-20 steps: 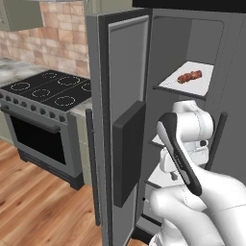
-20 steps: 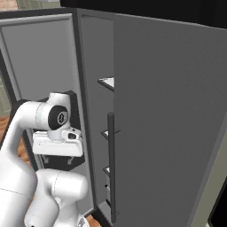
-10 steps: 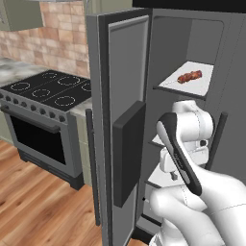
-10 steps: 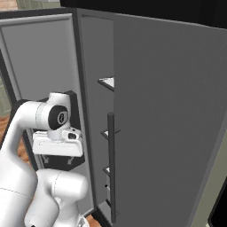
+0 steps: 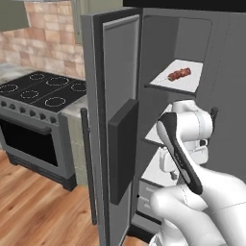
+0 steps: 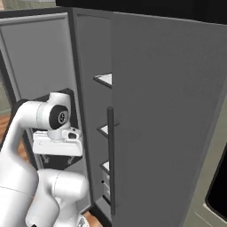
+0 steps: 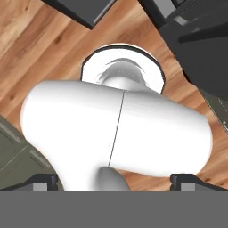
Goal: Store the kebab skewer in the freezer for long-term storage. Close the freezer door after placing the cooked food.
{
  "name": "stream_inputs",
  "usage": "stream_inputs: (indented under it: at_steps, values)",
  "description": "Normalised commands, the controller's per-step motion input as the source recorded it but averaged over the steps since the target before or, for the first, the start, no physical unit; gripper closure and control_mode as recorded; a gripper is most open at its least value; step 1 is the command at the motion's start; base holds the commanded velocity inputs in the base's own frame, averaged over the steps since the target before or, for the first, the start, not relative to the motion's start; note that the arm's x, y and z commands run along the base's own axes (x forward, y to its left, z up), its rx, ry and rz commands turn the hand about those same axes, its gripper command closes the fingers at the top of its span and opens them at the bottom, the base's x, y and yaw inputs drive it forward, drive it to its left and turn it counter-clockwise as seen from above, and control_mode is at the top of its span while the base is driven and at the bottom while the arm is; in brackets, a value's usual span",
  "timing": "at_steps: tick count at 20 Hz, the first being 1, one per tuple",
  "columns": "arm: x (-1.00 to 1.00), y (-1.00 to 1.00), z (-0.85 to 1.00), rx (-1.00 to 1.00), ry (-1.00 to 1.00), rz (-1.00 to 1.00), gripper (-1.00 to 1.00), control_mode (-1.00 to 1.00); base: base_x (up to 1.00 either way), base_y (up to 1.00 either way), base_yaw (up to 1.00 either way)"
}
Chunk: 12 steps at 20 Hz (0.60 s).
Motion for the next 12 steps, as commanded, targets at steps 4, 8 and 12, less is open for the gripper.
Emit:
stream_inputs:
  at_steps: [4, 8, 12]
  values:
    - [0.0, 0.0, 0.0, 0.0, 0.0, 0.0, -1.0, 1.0, -0.57, 0.32, -0.48]
    - [0.0, 0.0, 0.0, 0.0, 0.0, 0.0, -1.0, 1.0, -0.47, 0.38, -0.49]
    - [0.0, 0.0, 0.0, 0.0, 0.0, 0.0, -1.0, 1.0, -0.5, 0.46, -0.47]
